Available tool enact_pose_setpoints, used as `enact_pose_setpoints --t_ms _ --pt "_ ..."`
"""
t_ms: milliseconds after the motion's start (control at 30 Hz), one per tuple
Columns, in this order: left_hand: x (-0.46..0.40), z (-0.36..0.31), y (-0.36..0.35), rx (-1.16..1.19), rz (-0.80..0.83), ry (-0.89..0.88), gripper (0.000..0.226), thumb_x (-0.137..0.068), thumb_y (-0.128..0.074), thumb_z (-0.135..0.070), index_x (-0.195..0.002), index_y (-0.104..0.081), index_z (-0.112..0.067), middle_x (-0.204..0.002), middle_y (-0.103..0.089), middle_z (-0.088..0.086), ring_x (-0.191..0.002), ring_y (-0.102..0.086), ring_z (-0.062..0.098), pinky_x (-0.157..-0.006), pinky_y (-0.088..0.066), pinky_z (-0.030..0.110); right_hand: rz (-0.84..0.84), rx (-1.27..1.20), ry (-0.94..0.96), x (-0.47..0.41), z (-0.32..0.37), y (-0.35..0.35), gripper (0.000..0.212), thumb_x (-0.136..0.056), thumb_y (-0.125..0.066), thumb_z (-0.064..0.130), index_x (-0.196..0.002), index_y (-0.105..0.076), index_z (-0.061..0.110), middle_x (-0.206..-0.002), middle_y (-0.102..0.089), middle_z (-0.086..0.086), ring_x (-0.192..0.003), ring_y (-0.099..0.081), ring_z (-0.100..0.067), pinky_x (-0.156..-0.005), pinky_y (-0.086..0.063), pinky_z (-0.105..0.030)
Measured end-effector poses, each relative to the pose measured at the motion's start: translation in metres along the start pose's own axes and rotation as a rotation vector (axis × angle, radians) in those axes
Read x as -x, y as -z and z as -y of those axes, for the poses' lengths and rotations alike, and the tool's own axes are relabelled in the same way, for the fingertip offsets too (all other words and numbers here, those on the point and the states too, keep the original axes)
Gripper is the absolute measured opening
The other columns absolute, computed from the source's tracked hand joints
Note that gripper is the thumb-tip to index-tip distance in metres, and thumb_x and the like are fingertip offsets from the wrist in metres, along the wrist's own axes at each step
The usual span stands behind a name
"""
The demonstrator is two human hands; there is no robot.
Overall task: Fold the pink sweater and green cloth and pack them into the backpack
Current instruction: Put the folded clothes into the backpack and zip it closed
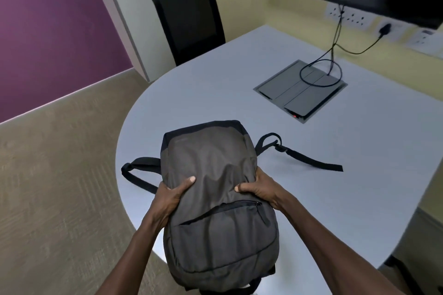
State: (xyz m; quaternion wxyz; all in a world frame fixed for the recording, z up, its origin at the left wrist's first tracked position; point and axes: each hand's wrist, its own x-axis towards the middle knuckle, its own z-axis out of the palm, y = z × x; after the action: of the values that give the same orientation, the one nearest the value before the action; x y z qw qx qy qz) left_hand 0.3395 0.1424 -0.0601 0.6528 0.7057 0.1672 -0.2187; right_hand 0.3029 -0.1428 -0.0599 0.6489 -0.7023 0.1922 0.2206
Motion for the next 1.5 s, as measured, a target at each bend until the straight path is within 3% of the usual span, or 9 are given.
enact_pose_setpoints --t_ms 100,233,367,700,967,1233,1400,1500 --pt "0.018 -0.018 -0.036 -0.011 0.043 -0.078 0.081 -0.061 -0.09 -0.05 -0.129 -0.058 -0.018 -0.112 -0.073 -0.002 -0.097 -0.073 0.015 -0.084 -0.058 0.034 -0.03 -0.024 0.049 0.025 0.001 0.032 0.089 -0.059 -0.089 0.027 -0.136 -0.044 0.024 -0.122 -0.065 0.003 -0.107 -0.066 -0.015 -0.093 -0.056 -0.035" --pt "0.041 -0.043 -0.088 -0.059 0.103 -0.133 0.081 -0.064 -0.089 -0.051 -0.13 -0.059 -0.016 -0.112 -0.074 -0.001 -0.099 -0.072 0.017 -0.087 -0.057 0.036 -0.068 -0.053 0.133 0.06 0.0 0.081 0.082 -0.061 -0.089 0.025 -0.132 -0.048 0.025 -0.119 -0.068 0.003 -0.105 -0.068 -0.015 -0.093 -0.056 -0.036" --pt "0.068 -0.063 -0.141 -0.095 0.111 -0.18 0.07 -0.071 -0.084 -0.048 -0.128 -0.059 -0.015 -0.112 -0.073 0.001 -0.097 -0.072 0.017 -0.078 -0.056 0.029 -0.117 -0.092 0.189 0.094 -0.004 0.129 0.086 -0.056 -0.09 0.031 -0.13 -0.048 0.026 -0.118 -0.069 0.004 -0.104 -0.068 -0.015 -0.093 -0.056 -0.038" --pt "0.089 -0.09 -0.252 -0.181 0.185 -0.253 0.089 -0.055 -0.086 -0.06 -0.127 -0.061 -0.014 -0.111 -0.073 0.001 -0.098 -0.072 0.018 -0.08 -0.056 0.031 -0.242 -0.144 0.24 0.146 -0.021 0.229 0.09 -0.052 -0.092 0.041 -0.129 -0.047 0.03 -0.118 -0.068 0.007 -0.104 -0.068 -0.014 -0.092 -0.057 -0.038" --pt "0.065 -0.122 -0.326 -0.269 0.327 -0.289 0.065 -0.075 -0.082 -0.043 -0.126 -0.057 -0.012 -0.111 -0.07 0.001 -0.096 -0.07 0.016 -0.074 -0.055 0.026 -0.355 -0.28 0.295 0.154 -0.033 0.277 0.087 -0.057 -0.089 0.033 -0.133 -0.046 0.026 -0.121 -0.068 0.005 -0.106 -0.068 -0.013 -0.095 -0.055 -0.037" --pt "0.032 -0.133 -0.4 -0.353 0.462 -0.258 0.106 -0.052 -0.091 -0.061 -0.137 -0.048 -0.014 -0.122 -0.066 0.001 -0.104 -0.069 0.019 -0.093 -0.056 0.039 -0.45 -0.385 0.255 0.152 -0.06 0.334 0.091 -0.056 -0.09 0.032 -0.135 -0.046 0.025 -0.12 -0.069 0.005 -0.107 -0.068 -0.015 -0.097 -0.054 -0.04" --pt "0.012 -0.14 -0.463 -0.367 0.487 -0.264 0.107 -0.047 -0.091 -0.06 -0.135 -0.05 -0.015 -0.118 -0.067 -0.001 -0.102 -0.069 0.016 -0.084 -0.056 0.031 -0.487 -0.404 0.23 0.141 -0.07 0.389 0.091 -0.057 -0.091 0.032 -0.135 -0.046 0.025 -0.118 -0.069 0.005 -0.103 -0.07 -0.014 -0.093 -0.056 -0.037" --pt "-0.007 -0.147 -0.513 -0.385 0.507 -0.243 0.108 -0.047 -0.092 -0.06 -0.136 -0.049 -0.015 -0.12 -0.067 -0.002 -0.103 -0.068 0.016 -0.086 -0.056 0.032 -0.519 -0.415 0.212 0.129 -0.073 0.436 0.088 -0.06 -0.091 0.03 -0.135 -0.046 0.026 -0.118 -0.069 0.005 -0.101 -0.07 -0.014 -0.091 -0.058 -0.036"
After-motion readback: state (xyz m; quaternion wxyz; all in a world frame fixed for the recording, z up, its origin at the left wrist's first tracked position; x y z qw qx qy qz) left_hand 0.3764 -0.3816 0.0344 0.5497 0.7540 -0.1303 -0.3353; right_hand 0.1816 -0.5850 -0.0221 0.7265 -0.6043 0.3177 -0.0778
